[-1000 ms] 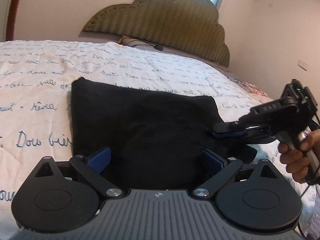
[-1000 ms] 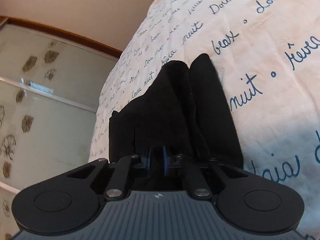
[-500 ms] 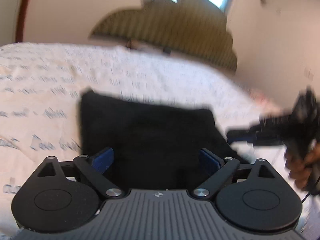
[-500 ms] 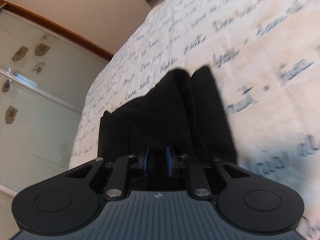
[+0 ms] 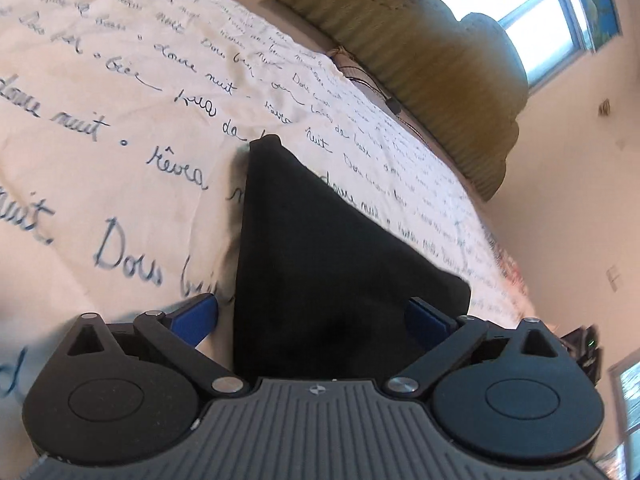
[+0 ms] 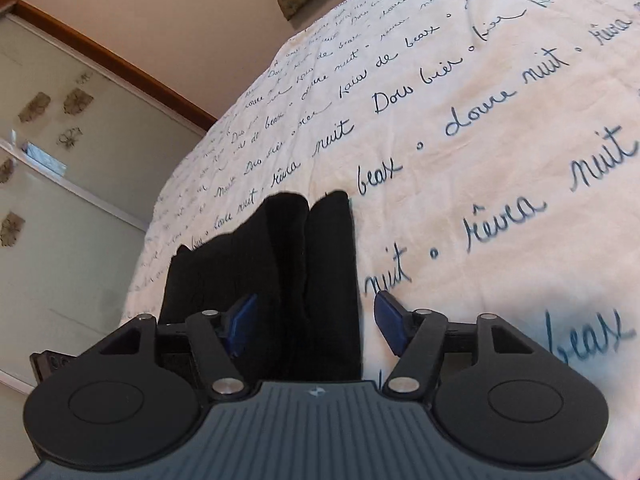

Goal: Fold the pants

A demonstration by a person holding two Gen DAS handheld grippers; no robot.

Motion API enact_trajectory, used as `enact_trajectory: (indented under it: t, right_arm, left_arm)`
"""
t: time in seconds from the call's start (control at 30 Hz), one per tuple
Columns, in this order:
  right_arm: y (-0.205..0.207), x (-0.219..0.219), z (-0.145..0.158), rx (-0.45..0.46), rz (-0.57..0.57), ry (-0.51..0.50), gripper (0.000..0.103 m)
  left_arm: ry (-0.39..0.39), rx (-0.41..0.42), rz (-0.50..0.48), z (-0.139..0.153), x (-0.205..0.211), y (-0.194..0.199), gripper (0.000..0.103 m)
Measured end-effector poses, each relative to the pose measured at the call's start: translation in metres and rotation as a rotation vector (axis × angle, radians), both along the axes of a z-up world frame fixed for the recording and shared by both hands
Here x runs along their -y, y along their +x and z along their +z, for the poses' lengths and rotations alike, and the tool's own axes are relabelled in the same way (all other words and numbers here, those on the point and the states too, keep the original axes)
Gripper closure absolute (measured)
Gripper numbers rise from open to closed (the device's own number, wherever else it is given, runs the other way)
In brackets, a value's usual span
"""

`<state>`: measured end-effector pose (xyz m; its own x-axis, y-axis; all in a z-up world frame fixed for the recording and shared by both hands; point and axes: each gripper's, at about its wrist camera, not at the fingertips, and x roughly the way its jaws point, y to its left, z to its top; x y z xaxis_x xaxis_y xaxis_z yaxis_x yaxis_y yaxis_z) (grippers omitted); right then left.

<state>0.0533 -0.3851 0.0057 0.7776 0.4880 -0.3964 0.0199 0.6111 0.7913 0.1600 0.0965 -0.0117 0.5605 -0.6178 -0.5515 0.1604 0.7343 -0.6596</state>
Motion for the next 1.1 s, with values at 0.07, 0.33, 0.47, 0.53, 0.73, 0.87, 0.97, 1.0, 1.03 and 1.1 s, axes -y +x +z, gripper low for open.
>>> enact_trajectory:
  t: [0.07, 0.33, 0.47, 0.53, 0.73, 0.87, 0.97, 1.0, 1.03, 1.1]
  right_arm:
    - [0.012, 0.001, -0.005, 0.024, 0.063, 0.114, 0.027]
    - [0.033, -0.033, 0.006, 0.037, 0.173, -0.134, 0.079]
    - [0.023, -0.047, 0.031, 0.108, 0.163, -0.25, 0.082]
    - [0.015, -0.051, 0.047, 0.155, 0.156, -0.287, 0.083]
    - [0.025, -0.041, 0.017, 0.067, 0.115, -0.292, 0.082]
    - [0.02, -0.032, 0.004, 0.049, 0.058, -0.148, 0.061]
    - [0.009, -0.032, 0.017, 0.038, -0.025, -0.186, 0.05]
    - [0.001, -0.029, 0.023, 0.048, -0.072, -0.193, 0.049]
    - [-0.007, -0.027, 0.03, 0.074, -0.122, -0.196, 0.049]
    - [-0.023, -0.03, 0.044, 0.145, -0.177, -0.22, 0.049]
  left_arm:
    - [-0.02, -0.009, -0.013, -0.001, 0.003, 0.012, 0.002]
    - [0.425, 0.13, -0.017, 0.018, 0.052, -0.002, 0.061]
    - [0.505, 0.2, -0.015, 0.037, 0.061, -0.019, 0.085]
    - [0.522, 0.247, -0.023, 0.046, 0.063, -0.03, 0.086]
    - [0.62, 0.249, -0.011, 0.019, 0.08, -0.028, 0.081]
    - [0.666, 0.274, 0.006, 0.022, 0.089, -0.03, 0.08]
    - [0.663, 0.264, 0.025, 0.024, 0.085, -0.031, 0.066]
    - [0.658, 0.261, 0.032, 0.024, 0.082, -0.031, 0.062]
    - [0.663, 0.259, 0.036, 0.025, 0.081, -0.032, 0.058]
    - [0.673, 0.264, 0.035, 0.026, 0.082, -0.035, 0.054]
